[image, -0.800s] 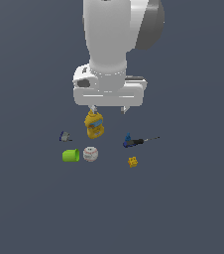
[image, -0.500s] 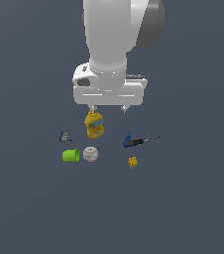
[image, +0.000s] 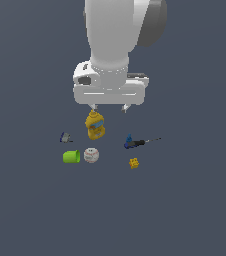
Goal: Pick up a designated object from a clutter of objects.
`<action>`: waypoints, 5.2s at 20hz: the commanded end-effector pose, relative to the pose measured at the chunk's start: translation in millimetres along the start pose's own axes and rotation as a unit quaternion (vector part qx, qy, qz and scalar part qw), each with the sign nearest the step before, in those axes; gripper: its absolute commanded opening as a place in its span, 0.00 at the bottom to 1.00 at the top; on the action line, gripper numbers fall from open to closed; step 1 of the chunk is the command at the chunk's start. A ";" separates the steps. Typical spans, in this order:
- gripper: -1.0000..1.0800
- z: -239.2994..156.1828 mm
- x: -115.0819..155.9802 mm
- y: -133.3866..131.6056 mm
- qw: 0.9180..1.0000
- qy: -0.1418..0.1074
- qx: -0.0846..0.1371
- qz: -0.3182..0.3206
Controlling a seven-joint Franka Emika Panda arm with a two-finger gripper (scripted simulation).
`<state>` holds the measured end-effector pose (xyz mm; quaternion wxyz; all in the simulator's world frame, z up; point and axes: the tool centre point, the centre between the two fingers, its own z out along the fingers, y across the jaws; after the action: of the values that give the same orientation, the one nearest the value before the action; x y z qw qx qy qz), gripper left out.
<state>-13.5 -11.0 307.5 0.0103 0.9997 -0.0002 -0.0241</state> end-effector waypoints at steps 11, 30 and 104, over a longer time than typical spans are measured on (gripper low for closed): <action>0.96 33.3 0.4 -14.7 0.999 0.003 -0.002 -0.048; 0.96 175.4 -38.0 -82.0 0.963 0.020 -0.003 -0.270; 0.00 119.3 -61.5 -2.9 0.938 0.027 0.004 -0.345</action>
<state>-81.0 -1.6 177.4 -0.0017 0.9388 0.3444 0.0008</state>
